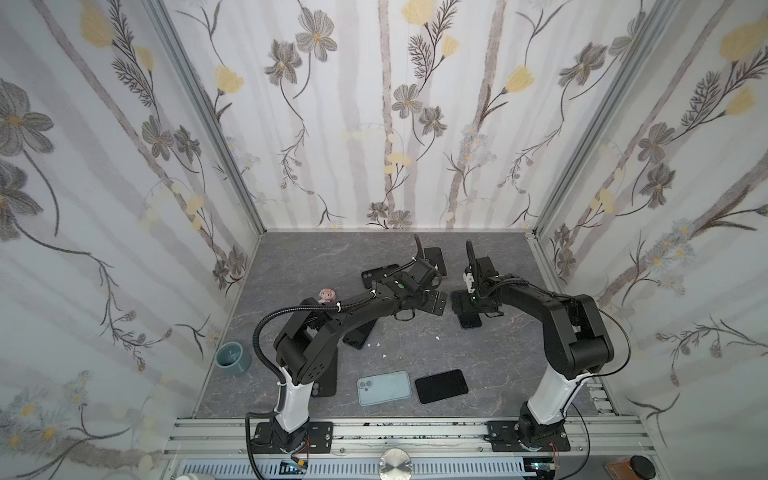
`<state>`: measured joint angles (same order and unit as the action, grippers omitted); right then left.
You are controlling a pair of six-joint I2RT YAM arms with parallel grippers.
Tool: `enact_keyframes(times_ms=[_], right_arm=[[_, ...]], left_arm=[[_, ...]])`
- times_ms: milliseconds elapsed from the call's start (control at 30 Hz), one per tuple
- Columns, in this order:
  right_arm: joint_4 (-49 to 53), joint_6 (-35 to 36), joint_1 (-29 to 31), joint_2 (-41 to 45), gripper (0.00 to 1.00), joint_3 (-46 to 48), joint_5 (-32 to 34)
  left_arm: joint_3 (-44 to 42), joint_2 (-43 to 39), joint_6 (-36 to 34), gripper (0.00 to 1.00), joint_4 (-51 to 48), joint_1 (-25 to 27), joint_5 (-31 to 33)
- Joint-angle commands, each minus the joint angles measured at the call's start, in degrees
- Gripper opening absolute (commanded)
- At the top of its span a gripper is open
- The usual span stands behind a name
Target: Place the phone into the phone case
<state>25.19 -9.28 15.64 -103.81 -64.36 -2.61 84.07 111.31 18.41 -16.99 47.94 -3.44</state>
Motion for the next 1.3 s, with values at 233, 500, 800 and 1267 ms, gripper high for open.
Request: enact_keyframes(times_ms=[233, 500, 800, 1267], right_arm=[[3.10, 0.84, 1.14, -2.92, 0.97, -1.91, 2.65], [3.76, 0.67, 1.59, -4.02, 0.96, -1.65, 4.33], [6.65, 1.32, 2.26, -4.26, 0.90, -2.72, 4.59], [8.03, 1.38, 2.29, -2.48, 0.94, 1.85, 4.52]], left_arm=[[-1.18, -1.23, 0.49, 0.99, -0.13, -0.05, 2.12], [-0.87, -1.27, 0.04, 0.99, -0.06, -0.13, 3.07], [-1.29, -1.62, 0.19, 0.99, -0.62, -0.08, 4.13], [-4.40, -5.74, 0.66, 1.00, -1.47, -0.07, 6.45]])
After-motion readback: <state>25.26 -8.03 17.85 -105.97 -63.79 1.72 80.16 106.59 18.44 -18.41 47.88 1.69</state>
